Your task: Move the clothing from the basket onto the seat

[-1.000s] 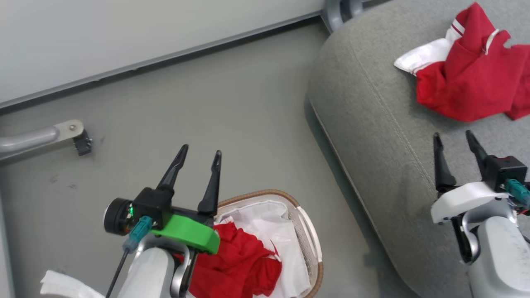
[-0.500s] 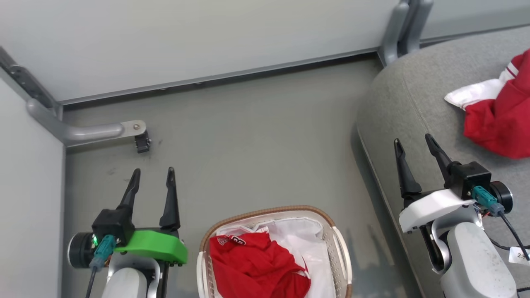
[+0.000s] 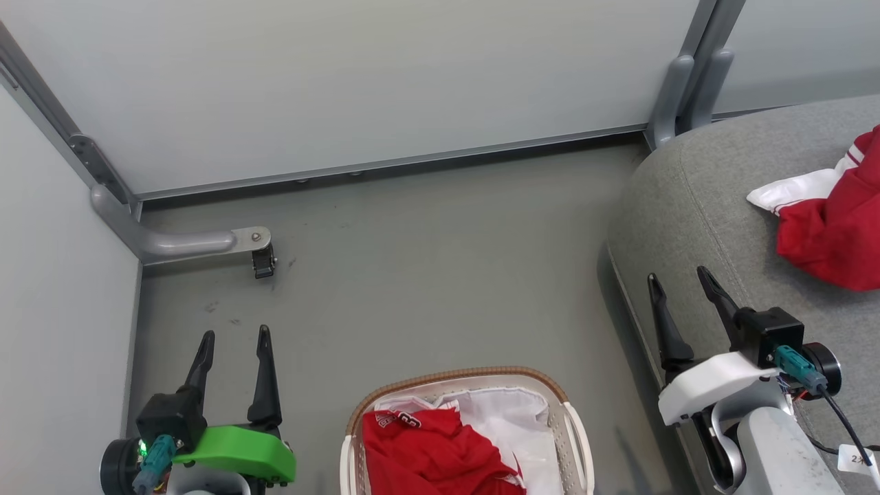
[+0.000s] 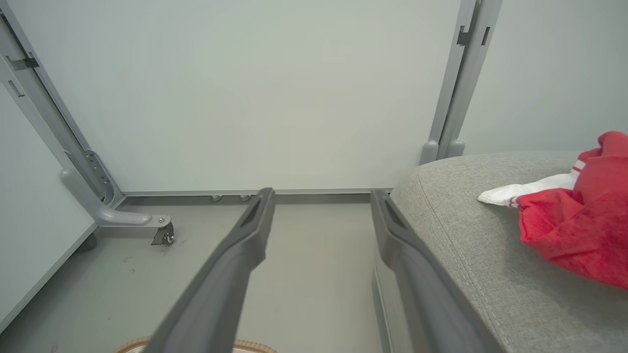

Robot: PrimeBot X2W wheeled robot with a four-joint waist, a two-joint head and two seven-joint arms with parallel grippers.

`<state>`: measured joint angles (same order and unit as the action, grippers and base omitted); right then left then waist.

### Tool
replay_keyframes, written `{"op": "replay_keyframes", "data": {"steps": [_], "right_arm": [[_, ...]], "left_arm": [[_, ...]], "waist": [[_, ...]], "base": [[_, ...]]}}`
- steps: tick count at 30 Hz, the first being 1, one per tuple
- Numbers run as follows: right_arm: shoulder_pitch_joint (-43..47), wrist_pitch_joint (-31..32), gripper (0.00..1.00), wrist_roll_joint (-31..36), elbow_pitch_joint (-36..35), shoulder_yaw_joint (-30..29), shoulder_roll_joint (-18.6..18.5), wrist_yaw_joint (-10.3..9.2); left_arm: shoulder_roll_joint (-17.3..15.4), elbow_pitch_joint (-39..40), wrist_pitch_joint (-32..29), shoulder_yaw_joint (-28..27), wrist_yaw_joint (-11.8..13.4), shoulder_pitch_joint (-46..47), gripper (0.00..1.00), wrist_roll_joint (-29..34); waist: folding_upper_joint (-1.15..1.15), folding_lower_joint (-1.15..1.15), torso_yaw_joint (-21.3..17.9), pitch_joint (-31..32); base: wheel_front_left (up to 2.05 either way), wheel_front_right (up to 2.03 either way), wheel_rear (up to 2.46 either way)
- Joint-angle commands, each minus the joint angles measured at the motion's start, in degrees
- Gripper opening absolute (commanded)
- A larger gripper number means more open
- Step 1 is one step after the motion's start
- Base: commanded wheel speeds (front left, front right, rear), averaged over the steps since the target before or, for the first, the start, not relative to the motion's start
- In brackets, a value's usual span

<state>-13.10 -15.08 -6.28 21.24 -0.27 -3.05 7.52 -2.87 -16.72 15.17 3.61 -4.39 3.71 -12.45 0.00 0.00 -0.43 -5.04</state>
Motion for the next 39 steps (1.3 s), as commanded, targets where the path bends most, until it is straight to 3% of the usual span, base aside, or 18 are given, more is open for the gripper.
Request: {"op": "replay_keyframes", "data": {"steps": [1,8,20,26,32,39], "right_arm": [[0.9,-0.1,1.0,-0.4,0.0,-0.1,-0.1,-0.06],[-0.3,-0.1,1.0,0.0,-0.5,0.1,0.0,-0.06],[-5.8,-0.1,1.0,-0.6,-3.0,1.8,0.0,-0.07],[-8.7,-0.1,1.0,-1.9,-5.0,3.0,0.0,-0.06],[-12.8,-0.1,1.0,-4.2,-8.6,4.9,0.0,-0.07],[-15.8,-0.1,1.0,-5.8,-11.5,6.7,0.1,-0.06]], "left_arm": [[-0.1,0.3,0.0,-0.1,-0.2,-1.1,1.0,-0.1],[0.0,-0.1,0.0,2.1,-0.8,0.5,1.0,-1.1],[-0.1,-6.3,0.0,14.2,-2.6,9.3,1.0,-1.6],[-0.2,-12.9,0.0,19.3,-3.1,14.5,1.0,-0.3],[-1.2,-24.9,0.0,28.2,-3.2,22.9,1.0,3.1],[-2.4,-32.1,0.0,37.2,-3.2,30.1,1.0,1.2]], "waist": [[0.0,0.0,-0.2,0.0],[0.0,0.0,-1.0,-1.7],[0.0,0.0,-5.4,-11.5],[0.0,0.0,-8.4,-16.8],[0.0,0.0,-11.8,-24.6],[0.0,0.0,-14.4,-31.5]], "base": [[0.0,0.0,0.0],[0.0,0.0,0.0],[0.0,0.0,0.0],[0.0,0.0,0.0],[0.0,0.0,0.0],[0.0,0.0,0.0]]}}
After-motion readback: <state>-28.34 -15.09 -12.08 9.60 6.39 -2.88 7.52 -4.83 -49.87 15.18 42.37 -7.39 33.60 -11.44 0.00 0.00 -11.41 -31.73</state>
